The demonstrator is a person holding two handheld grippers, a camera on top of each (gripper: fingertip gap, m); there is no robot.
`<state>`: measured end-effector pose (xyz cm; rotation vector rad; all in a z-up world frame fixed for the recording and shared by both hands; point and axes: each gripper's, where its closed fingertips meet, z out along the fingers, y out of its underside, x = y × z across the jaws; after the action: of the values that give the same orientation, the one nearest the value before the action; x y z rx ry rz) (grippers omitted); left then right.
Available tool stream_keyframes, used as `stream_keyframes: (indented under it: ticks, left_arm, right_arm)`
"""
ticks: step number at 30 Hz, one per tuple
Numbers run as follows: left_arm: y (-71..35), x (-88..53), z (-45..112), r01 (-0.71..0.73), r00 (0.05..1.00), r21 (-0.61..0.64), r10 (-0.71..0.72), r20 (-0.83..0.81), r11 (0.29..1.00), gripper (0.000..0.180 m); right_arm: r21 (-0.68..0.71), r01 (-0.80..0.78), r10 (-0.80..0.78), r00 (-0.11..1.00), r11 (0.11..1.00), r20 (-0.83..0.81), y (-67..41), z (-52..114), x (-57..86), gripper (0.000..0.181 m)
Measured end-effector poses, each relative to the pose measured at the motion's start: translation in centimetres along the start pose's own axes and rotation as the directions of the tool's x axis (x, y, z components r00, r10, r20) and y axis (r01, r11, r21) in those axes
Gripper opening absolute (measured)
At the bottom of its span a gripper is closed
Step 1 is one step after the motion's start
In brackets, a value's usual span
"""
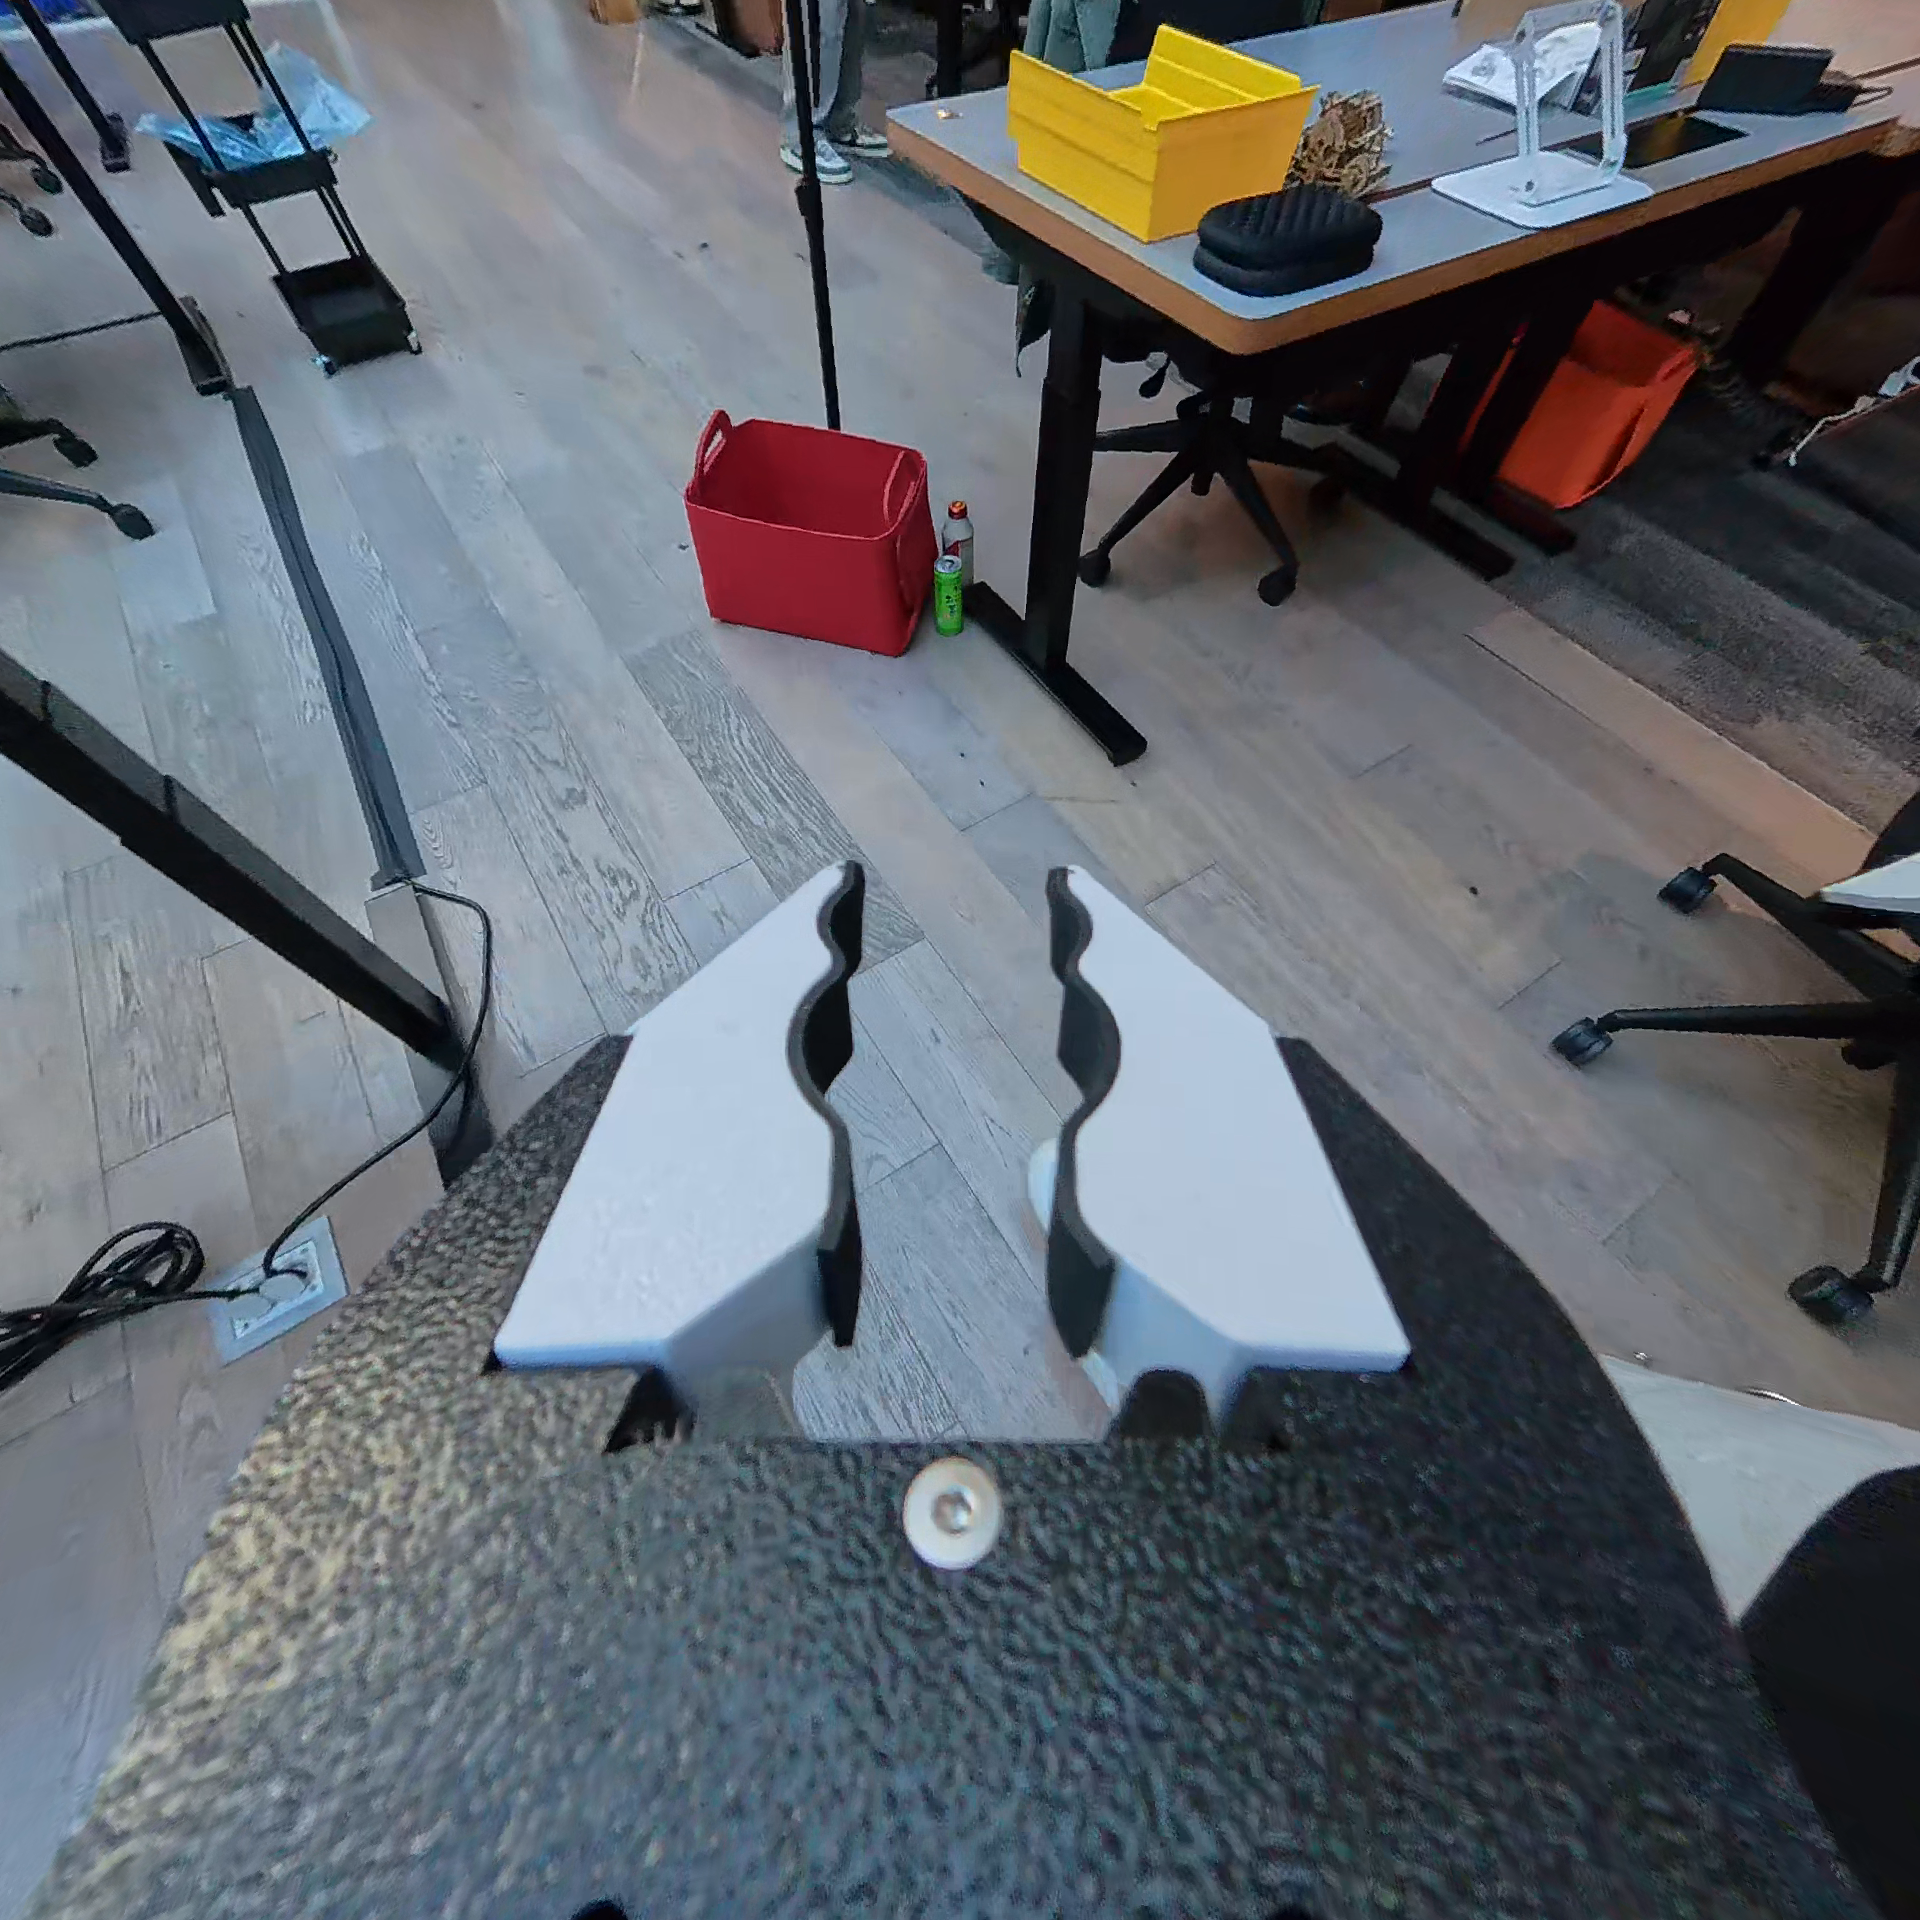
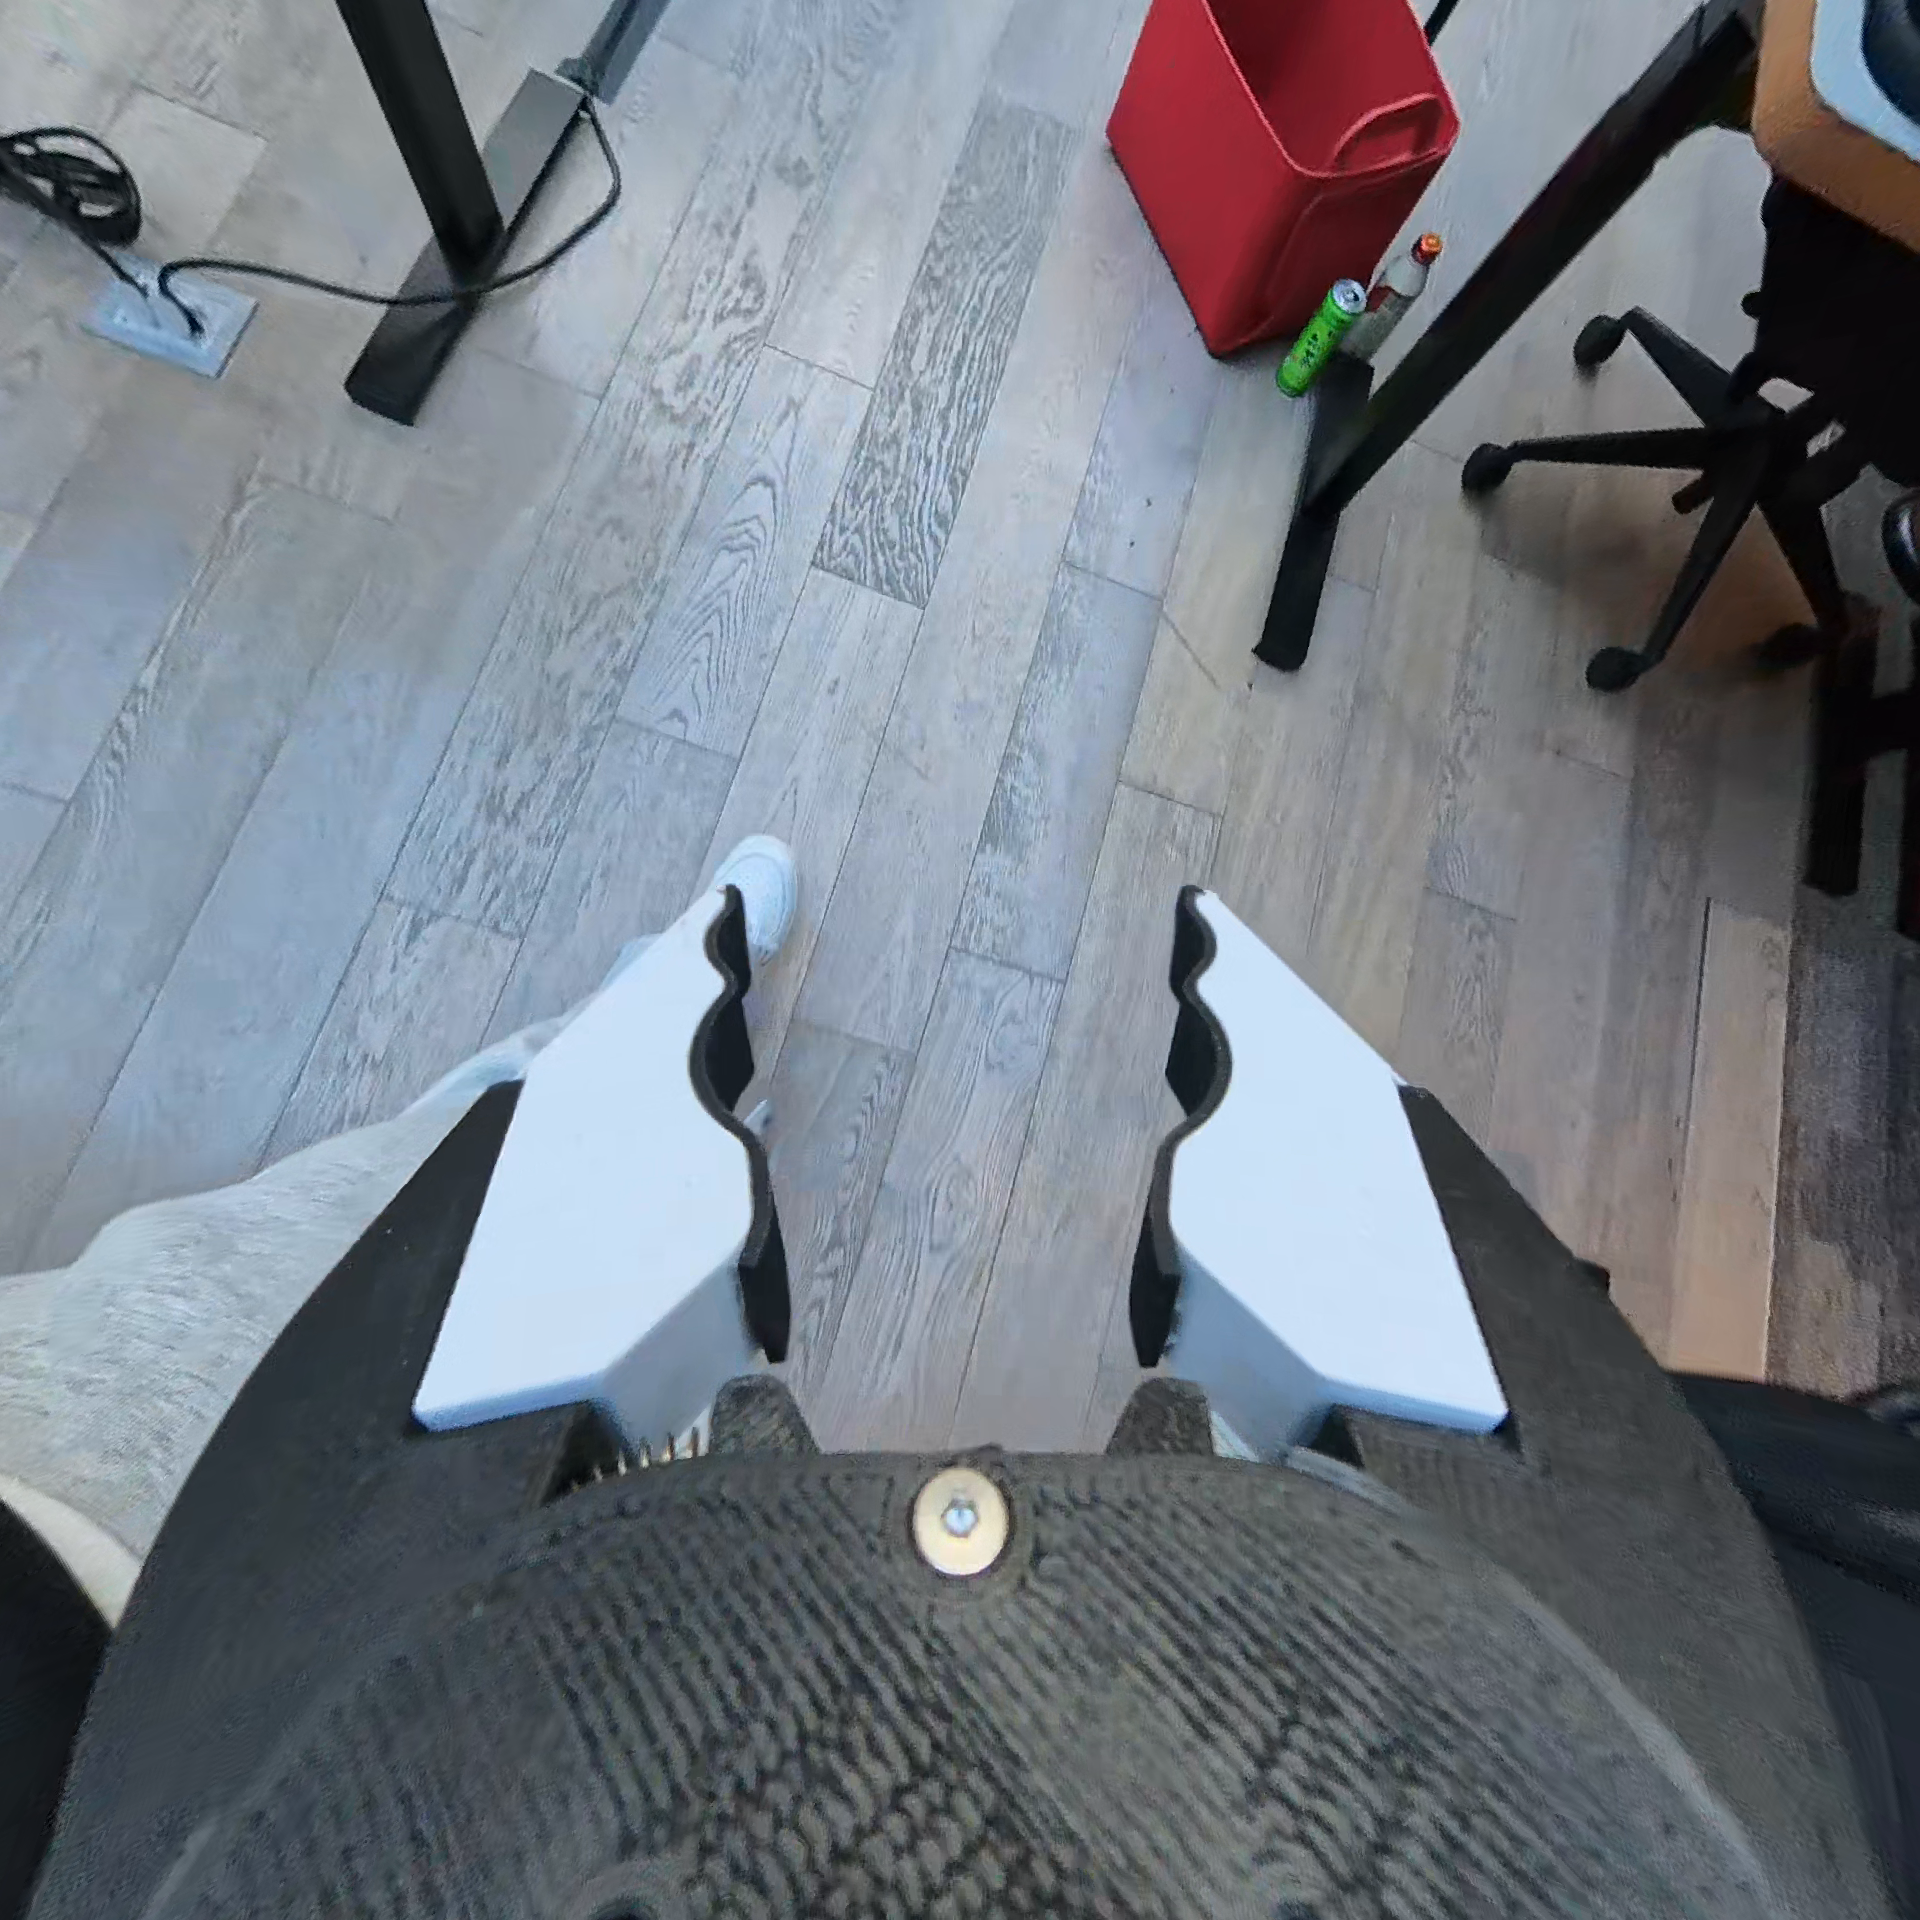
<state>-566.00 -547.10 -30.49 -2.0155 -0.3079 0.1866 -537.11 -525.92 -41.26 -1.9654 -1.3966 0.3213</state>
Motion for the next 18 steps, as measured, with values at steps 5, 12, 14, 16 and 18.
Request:
stream_keyframes:
  ticks: [5, 12, 14, 16, 18]
  left_arm:
    - [-4.5, -8.5, 10.7, 0.016, 0.998, -0.001, -0.016, 0.066, 1.000, 0.058]
    - [-14.4, -22.3, 20.0, -0.018, 0.980, 0.082, 0.001, 0.199, 0.997, 0.068]
    - [-15.9, -25.8, 23.0, 0.010, 0.976, 0.090, -0.029, 0.217, 0.996, 0.077]
    - [-17.2, -29.1, 26.5, 0.039, 0.971, 0.123, -0.067, 0.229, 0.992, 0.086]
    - [-18.2, -32.6, 30.7, 0.062, 0.967, 0.159, -0.098, 0.235, 0.985, 0.092]
  right_arm:
    - [0.048, 0.078, -0.081, 0.995, 0.996, 0.055, -11.4, 13.3, 3.5, 0.104]
    - [0.249, 0.244, -0.262, 0.964, 0.937, 0.041, -37.9, 27.1, 7.9, 0.115]
    - [0.306, 0.247, -0.284, 0.955, 0.920, 0.084, -44.1, 29.8, 7.2, 0.117]
    - [0.368, 0.256, -0.316, 0.942, 0.894, 0.111, -49.0, 32.3, 6.2, 0.119]
    - [0.397, 0.280, -0.354, 0.927, 0.874, 0.127, -52.7, 35.7, 5.4, 0.119]
